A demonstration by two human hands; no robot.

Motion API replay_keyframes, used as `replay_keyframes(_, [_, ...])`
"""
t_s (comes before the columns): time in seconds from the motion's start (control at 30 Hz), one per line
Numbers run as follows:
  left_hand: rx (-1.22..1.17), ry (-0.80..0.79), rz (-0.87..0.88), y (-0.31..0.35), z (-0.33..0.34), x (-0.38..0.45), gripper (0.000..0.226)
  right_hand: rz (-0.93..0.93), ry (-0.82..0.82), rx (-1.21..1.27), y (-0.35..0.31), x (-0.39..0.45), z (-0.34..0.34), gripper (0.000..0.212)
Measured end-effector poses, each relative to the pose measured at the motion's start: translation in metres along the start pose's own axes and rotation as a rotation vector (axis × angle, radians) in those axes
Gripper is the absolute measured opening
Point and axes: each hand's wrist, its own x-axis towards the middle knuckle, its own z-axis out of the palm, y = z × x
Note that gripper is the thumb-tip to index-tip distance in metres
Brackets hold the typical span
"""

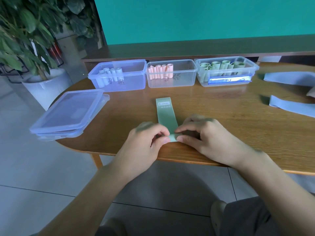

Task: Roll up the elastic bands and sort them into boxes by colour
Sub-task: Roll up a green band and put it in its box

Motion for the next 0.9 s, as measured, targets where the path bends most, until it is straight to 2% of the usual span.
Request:
replay_keyframes(0.17, [-0.018,0.068,0.018,-0.005,0.002,0.007,0.011,-0.061,0.045,0.016,-0.004,0.004,0.004,0.009])
replay_keyframes(0.3, [0.006,0.112,0.033,-0.006,0.002,0.008,0.013,-0.013,0.009,0.051,0.003,0.010,0.003,0.016])
replay_keyframes(0.4, [-0.040,0.071,0.024,-0.006,-0.001,0.007,0.015,-0.022,0.010,0.028,0.006,0.014,0.004,0.019])
replay_keyframes(0.53, [0.020,0.007,-0.028,-0.010,0.000,0.011,0.022,-0.031,0.021,-0.001,0.011,0.017,0.006,0.022])
replay_keyframes(0.63, [0.032,0.013,-0.032,-0.013,0.002,0.014,0.022,-0.027,0.060,-0.031,0.012,0.018,0.009,0.022])
replay_keyframes(0.77, [0.029,0.032,-0.022,-0.016,0.004,0.019,0.020,-0.036,0.107,-0.008,0.009,0.018,0.010,0.012])
replay_keyframes(0.9, [0.025,0.044,-0.022,-0.019,0.006,0.022,0.022,-0.016,0.099,-0.005,0.011,0.021,0.010,0.015])
